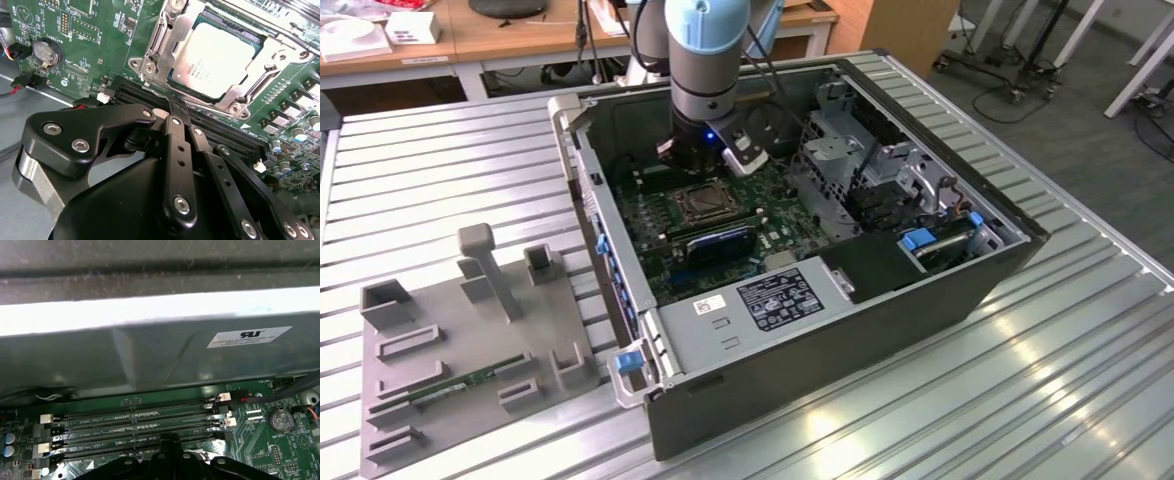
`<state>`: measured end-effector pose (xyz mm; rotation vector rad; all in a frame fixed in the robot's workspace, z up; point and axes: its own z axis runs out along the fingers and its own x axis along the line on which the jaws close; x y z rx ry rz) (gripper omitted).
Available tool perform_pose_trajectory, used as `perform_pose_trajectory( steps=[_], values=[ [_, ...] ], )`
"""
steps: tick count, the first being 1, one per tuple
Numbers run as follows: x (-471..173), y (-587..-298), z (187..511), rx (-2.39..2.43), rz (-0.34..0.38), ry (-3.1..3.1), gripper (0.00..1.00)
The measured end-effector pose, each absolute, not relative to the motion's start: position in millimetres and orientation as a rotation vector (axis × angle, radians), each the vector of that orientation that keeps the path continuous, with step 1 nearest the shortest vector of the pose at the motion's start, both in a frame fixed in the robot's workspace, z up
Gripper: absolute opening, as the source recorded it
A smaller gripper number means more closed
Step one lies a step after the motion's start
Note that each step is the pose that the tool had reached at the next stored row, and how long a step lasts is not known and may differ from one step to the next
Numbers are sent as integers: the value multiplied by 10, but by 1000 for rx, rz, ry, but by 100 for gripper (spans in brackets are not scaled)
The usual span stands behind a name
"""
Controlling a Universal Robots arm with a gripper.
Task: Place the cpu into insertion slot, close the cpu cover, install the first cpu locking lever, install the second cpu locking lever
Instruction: 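Install the first cpu locking lever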
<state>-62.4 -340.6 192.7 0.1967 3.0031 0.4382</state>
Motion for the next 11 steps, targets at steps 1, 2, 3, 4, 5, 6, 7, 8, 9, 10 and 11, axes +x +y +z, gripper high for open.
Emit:
perform_pose_trajectory(
  steps=[1,2,3,4,5,6,7,8,9,10,11],
  values=[
    [-624,-3406,1930,196,437,3003,11],
    [-624,-3406,1934,196,436,3003,11],
    [-624,-3405,1937,196,436,3003,11],
    [-624,-3403,1940,196,436,3003,11],
    [-624,-3402,1943,197,436,3003,11],
    [-624,-3400,1946,197,436,3003,11],
    [-624,-3399,1949,197,436,3003,11],
    [-624,-3397,1950,196,436,3003,11],
    [-625,-3393,1951,197,436,3003,11],
    [-625,-3383,1951,196,436,3003,11],
    [-624,-3371,1951,196,436,3003,11]
  ],
)
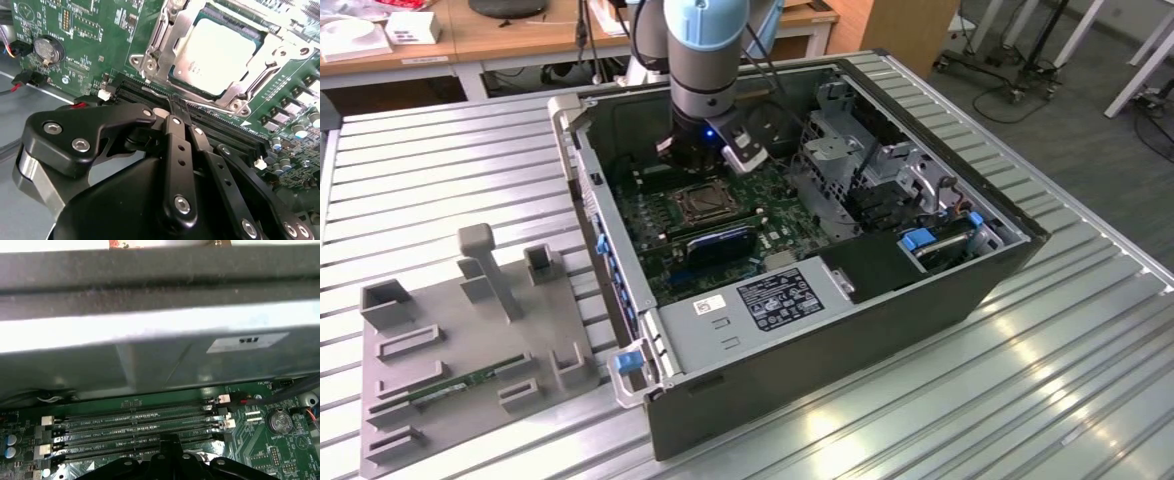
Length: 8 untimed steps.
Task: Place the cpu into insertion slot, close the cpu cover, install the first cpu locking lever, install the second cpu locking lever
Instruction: 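Install the first cpu locking lever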
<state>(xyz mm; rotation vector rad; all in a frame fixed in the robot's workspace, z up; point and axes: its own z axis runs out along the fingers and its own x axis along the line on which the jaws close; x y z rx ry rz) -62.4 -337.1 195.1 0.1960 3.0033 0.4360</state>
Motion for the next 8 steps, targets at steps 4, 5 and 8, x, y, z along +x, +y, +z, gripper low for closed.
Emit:
perform_pose_trajectory(
  steps=[4,5,8],
  values=[
    [-624,-3315,1948,194,439,3003,11],
    [-623,-3308,1948,194,438,3003,11],
    [-624,-3305,1950,193,437,3004,11]
  ],
)
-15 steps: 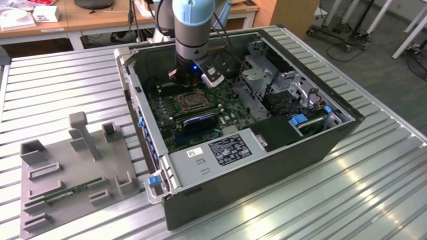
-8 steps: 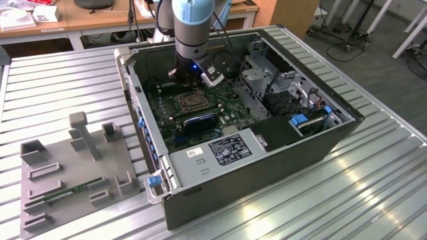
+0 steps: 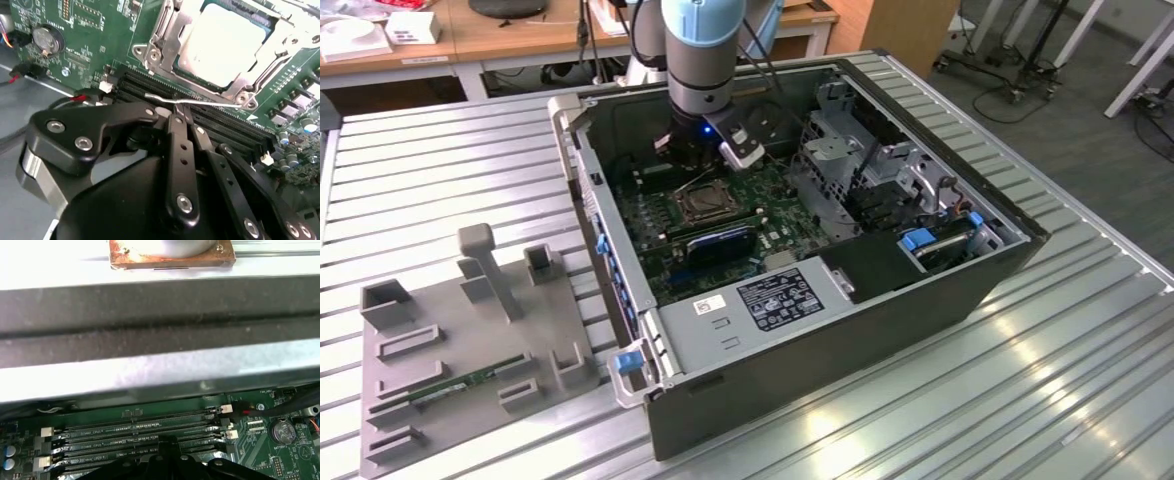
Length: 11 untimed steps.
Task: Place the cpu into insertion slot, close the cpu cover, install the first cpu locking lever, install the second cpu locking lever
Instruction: 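Install the first cpu locking lever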
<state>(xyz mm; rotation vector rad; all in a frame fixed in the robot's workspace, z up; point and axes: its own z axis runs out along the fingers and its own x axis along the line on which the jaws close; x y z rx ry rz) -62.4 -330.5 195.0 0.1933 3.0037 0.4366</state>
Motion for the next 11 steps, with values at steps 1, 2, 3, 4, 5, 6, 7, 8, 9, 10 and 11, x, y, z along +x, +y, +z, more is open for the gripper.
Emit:
perform_pose_trajectory(
  steps=[1,2,3,4,5,6,7,8,9,10,11],
  values=[
    [-624,-3305,1951,193,436,3004,11],
    [-624,-3305,1950,193,436,3004,11],
    [-624,-3304,1950,193,436,3004,11],
    [-624,-3304,1950,193,437,3004,11],
    [-624,-3304,1950,193,437,3004,11],
    [-624,-3304,1950,193,436,3004,11],
    [-624,-3304,1952,193,436,3004,11],
    [-624,-3304,1959,193,436,3004,11],
    [-624,-3304,1971,194,436,3004,11],
    [-624,-3304,1985,194,437,3004,11],
    [-624,-3304,2003,193,437,3004,11]
  ],
)
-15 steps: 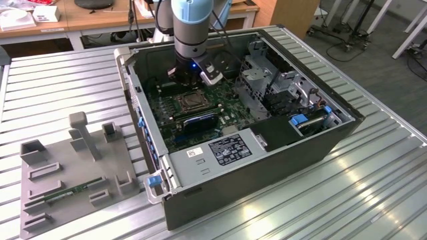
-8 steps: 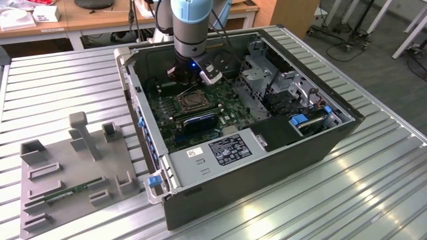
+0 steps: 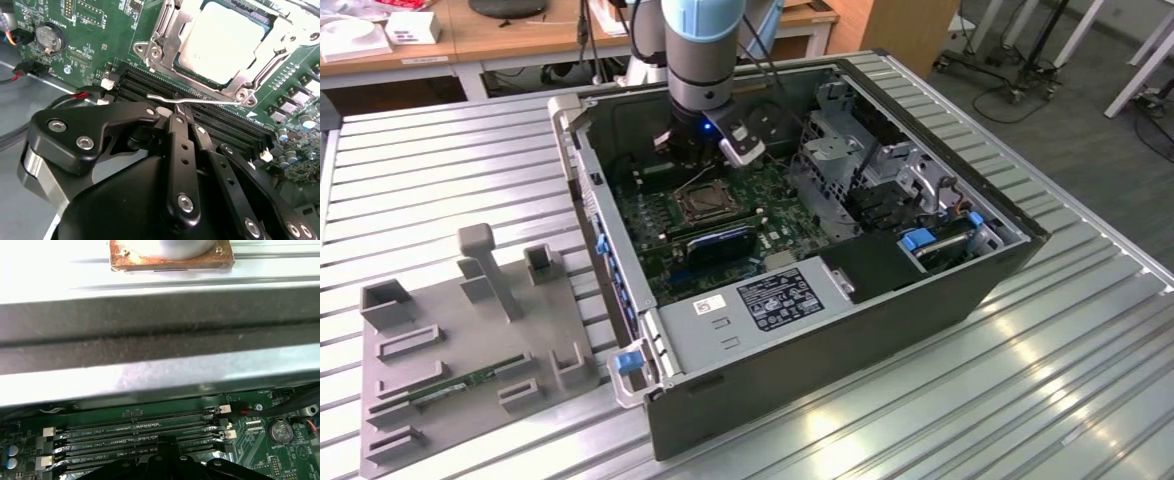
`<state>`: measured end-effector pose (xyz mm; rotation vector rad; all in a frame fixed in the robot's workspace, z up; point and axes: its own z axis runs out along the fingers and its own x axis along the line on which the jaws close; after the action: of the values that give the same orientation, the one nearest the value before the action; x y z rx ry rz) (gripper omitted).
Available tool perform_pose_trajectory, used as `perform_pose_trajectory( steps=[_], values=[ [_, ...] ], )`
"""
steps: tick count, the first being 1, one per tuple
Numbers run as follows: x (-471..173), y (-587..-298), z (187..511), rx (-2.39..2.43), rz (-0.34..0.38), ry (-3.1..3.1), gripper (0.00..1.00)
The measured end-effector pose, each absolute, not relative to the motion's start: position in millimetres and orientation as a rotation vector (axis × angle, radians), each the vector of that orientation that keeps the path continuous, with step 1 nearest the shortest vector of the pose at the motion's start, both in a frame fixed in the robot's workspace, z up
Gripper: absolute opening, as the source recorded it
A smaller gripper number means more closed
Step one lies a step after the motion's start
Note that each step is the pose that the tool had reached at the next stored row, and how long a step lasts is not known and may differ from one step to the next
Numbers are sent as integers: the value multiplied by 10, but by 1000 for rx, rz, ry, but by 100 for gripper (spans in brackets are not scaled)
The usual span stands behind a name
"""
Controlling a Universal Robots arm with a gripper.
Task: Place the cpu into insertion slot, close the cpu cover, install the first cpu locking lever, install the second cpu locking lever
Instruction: 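Install the first cpu locking lever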
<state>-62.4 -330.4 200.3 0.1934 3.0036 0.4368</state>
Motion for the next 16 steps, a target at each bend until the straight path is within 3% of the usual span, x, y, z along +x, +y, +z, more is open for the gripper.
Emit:
perform_pose_trajectory(
  steps=[16],
  values=[
    [-624,-3304,2216,193,437,3004,11]
  ],
)
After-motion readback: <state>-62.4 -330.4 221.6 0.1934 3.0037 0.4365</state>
